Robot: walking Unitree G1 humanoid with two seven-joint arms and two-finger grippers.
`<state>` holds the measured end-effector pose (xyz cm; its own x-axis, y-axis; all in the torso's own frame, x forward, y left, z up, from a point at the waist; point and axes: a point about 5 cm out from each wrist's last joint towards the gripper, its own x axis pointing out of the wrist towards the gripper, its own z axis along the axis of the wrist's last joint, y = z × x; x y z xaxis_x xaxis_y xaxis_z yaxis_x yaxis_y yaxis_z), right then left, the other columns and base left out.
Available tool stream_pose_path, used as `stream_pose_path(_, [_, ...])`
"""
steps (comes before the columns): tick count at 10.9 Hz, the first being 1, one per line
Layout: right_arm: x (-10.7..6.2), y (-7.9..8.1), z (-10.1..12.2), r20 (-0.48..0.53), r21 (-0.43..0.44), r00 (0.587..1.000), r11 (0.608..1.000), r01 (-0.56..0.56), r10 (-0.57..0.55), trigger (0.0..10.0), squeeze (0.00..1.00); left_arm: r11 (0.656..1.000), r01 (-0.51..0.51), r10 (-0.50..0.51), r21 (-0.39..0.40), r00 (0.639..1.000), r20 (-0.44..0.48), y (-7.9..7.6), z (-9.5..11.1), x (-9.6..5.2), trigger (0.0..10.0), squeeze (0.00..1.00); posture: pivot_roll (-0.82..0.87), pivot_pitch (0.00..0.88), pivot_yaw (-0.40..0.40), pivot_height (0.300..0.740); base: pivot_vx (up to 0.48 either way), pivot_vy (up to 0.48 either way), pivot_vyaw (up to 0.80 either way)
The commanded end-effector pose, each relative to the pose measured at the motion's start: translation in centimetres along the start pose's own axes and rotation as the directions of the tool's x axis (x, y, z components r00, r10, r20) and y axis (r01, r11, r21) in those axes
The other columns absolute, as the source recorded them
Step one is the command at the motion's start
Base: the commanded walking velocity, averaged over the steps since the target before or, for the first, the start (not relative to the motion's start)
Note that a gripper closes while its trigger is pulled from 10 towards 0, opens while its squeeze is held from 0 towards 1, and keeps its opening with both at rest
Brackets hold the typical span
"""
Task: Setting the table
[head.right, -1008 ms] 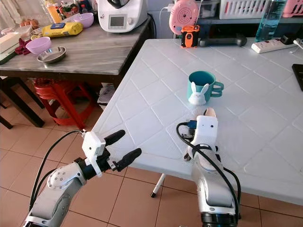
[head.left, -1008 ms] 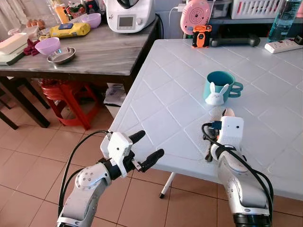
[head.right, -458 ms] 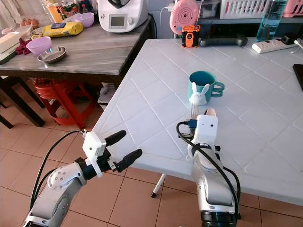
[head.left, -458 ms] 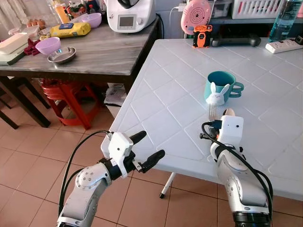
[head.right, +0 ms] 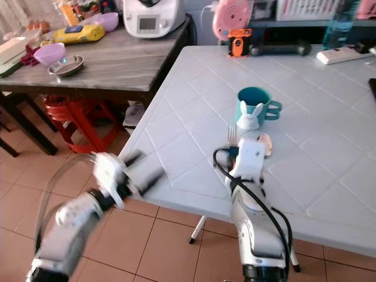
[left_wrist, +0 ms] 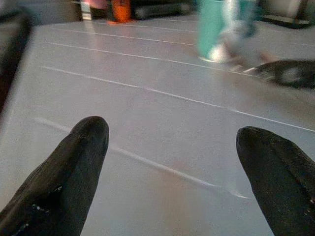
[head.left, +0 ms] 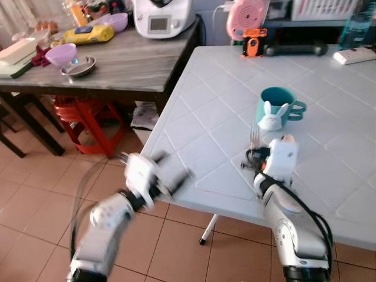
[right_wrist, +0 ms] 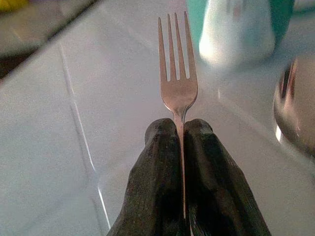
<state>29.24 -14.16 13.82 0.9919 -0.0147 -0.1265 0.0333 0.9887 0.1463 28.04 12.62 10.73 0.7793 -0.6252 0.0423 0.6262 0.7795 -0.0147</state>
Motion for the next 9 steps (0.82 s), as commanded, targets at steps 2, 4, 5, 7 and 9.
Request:
stream_pose_path(2, [-0.9, 0.6, 2.1, 0.151, -0.019, 0.988, 0.999, -0.038, 0.04, 6.9, 0.0, 0.973, -0.226, 0.227, 0.046, 0.974, 0.0, 2.3, 0.3, 0.2, 10.0, 0.0, -0.14, 0.066, 0.144, 0.74, 0.0, 0.0, 0.0])
stream_pose_path(4, [-1.5, 0.1, 2.6, 0.196, -0.045, 0.979, 0.998, -0.047, 0.055, 10.0, 0.0, 0.956, -0.294, 0.293, 0.02, 0.956, 0.007, 2.8, 0.4, 0.7, 10.0, 0.0, -0.14, 0.052, 0.141, 0.74, 0.0, 0.0, 0.0])
stream_pose_path(5, [-1.5, 0.0, 2.7, 0.204, -0.047, 0.978, 0.998, -0.045, 0.053, 10.0, 0.0, 0.957, -0.291, 0.291, 0.01, 0.957, 0.005, 2.7, 0.4, 0.9, 10.0, 0.0, -0.14, 0.051, 0.141, 0.74, 0.0, 0.0, 0.0])
stream_pose_path(7, [-1.2, -0.4, 2.7, 0.204, -0.037, 0.978, 0.999, -0.025, 0.032, 10.0, 0.0, 0.958, -0.287, 0.286, 0.013, 0.958, 0.014, 2.4, 0.3, 1.4, 10.0, 0.0, -0.15, 0.03, 0.145, 0.74, 0.0, 0.127, -0.62])
stream_pose_path(9, [-1.1, -0.3, 2.8, 0.217, -0.037, 0.975, 0.999, -0.029, 0.036, 10.0, 0.0, 0.962, -0.274, 0.273, 0.016, 0.962, 0.022, 2.2, 0.5, 1.9, 10.0, 0.0, -0.15, 0.023, 0.145, 0.74, 0.0, 0.354, -0.35])
